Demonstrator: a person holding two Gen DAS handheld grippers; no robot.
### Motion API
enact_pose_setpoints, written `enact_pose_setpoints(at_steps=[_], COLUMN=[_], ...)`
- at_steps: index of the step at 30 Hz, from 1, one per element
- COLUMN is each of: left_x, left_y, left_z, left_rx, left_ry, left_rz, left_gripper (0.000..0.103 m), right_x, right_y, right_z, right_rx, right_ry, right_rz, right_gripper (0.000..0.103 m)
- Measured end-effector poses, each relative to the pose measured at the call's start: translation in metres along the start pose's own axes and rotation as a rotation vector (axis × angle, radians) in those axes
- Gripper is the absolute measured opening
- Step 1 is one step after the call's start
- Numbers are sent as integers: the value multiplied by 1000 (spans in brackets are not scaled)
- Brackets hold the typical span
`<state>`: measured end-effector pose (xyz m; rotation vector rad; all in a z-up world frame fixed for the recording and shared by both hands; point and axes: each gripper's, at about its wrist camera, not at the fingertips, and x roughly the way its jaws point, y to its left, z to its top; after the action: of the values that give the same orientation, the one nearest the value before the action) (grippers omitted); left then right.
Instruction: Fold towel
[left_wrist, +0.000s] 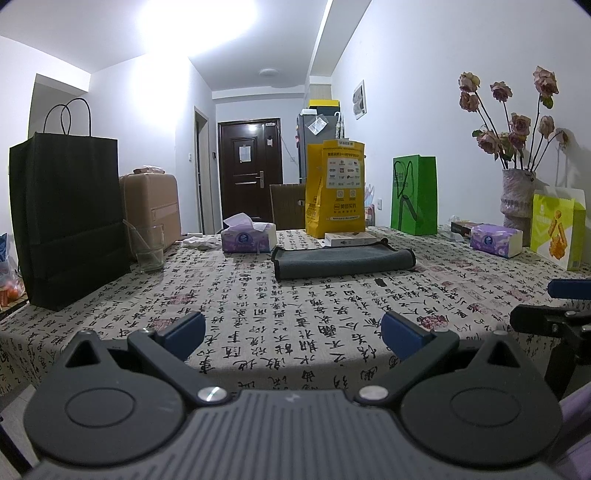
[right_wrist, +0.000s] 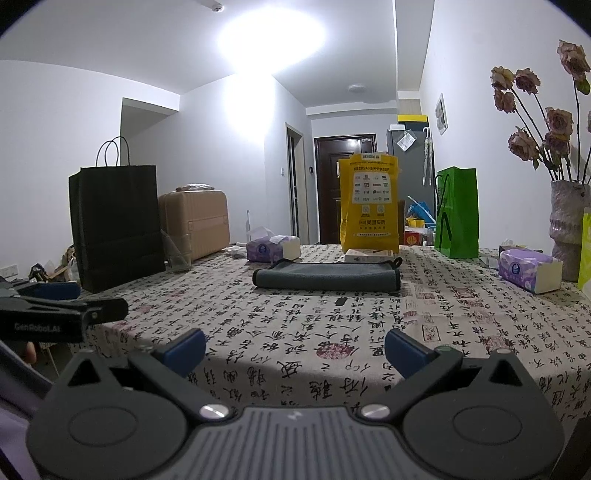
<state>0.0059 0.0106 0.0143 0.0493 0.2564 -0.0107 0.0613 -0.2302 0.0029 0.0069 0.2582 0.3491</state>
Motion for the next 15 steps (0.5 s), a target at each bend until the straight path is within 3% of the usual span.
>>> enact_pose_setpoints(at_steps=[15], left_x=[0], left_y=[-1], left_z=[0], left_rx=[1], left_ry=[2], left_rz=[-2], left_gripper=[103], right_x=[2], right_y=[0], right_z=[-2], right_rx=[2], right_ry=[7], right_rz=[-1], right_gripper=[103])
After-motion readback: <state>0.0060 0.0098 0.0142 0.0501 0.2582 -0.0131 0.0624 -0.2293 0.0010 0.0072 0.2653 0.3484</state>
